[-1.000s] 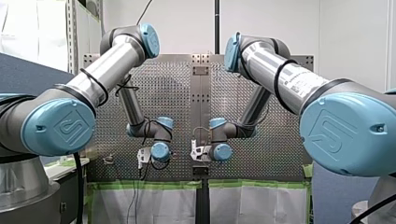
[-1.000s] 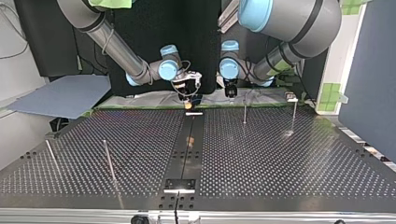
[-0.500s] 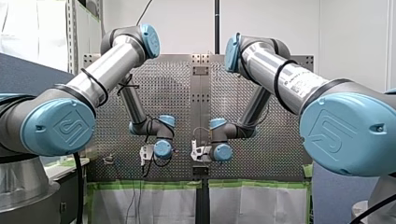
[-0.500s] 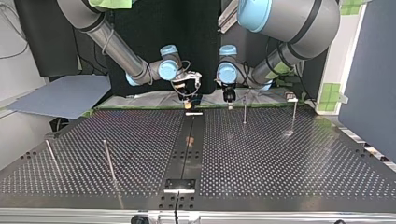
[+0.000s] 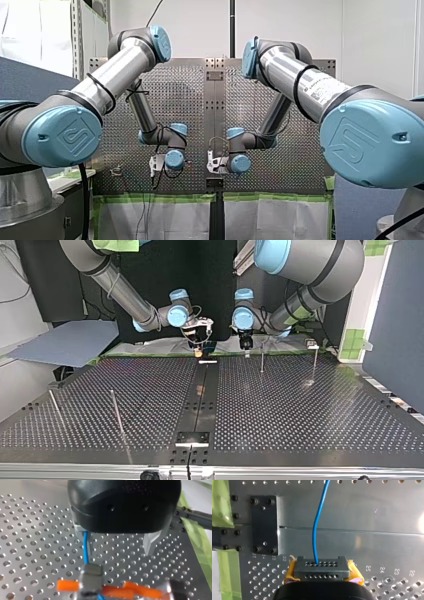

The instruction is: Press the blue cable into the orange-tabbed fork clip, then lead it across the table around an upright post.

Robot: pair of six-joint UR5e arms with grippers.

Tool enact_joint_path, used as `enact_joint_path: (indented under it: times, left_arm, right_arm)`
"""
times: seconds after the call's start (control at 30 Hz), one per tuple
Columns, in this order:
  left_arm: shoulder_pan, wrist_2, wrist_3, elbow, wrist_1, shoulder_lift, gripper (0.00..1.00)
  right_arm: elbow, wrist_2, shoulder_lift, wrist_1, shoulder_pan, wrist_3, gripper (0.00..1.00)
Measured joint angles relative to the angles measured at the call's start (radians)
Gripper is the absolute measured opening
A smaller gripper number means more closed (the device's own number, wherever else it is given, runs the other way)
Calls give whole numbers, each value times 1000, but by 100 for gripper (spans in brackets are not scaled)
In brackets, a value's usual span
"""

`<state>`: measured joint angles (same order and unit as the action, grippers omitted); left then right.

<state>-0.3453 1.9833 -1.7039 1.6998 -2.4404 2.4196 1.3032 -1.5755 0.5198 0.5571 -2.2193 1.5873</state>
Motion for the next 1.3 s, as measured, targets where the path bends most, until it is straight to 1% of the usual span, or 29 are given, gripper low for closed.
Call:
enact_joint_path:
  times: [0.17,0.37,0.7,0.73,0.77,0.8,0.83,0.87,0.9,0.97,1.0,1.03,1.07,1.3]
  left_arm:
    - [-1,21,7,-9,-2,-1,100]
    - [-8,26,26,-20,-3,-1,100]
    - [-12,36,31,-23,0,0,100]
    - [-12,38,31,-23,0,0,90]
    - [-12,40,32,-23,0,-1,74]
    - [-13,43,32,-23,0,-1,74]
    - [-14,47,33,-23,0,-1,63]
    - [-14,50,34,-23,1,-1,46]
    - [-15,53,35,-23,1,-1,46]
    - [-15,59,39,-23,1,-1,24]
    - [-15,60,41,-23,1,-1,24]
    - [-15,62,43,-23,1,-1,9]
    - [-15,62,44,-23,1,-1,0]
    - [-18,64,46,-23,0,-1,0]
  right_arm:
    - [0,0,-1,0,0,0,0]
    - [0,0,-4,1,1,-1,0]
    - [0,0,-6,3,3,-1,0]
    - [0,0,-7,3,3,-1,0]
    - [-1,0,-7,3,3,-1,0]
    - [-1,0,-7,3,3,-1,0]
    - [-1,0,-8,3,3,-1,0]
    - [-1,0,-8,3,3,-1,0]
    - [0,0,-8,3,4,-1,0]
    - [0,0,-9,3,4,-1,0]
    - [0,0,-10,3,4,-1,0]
    - [0,0,-10,3,4,-1,0]
    - [0,0,-10,3,4,-1,0]
    - [0,0,-12,2,3,-1,0]
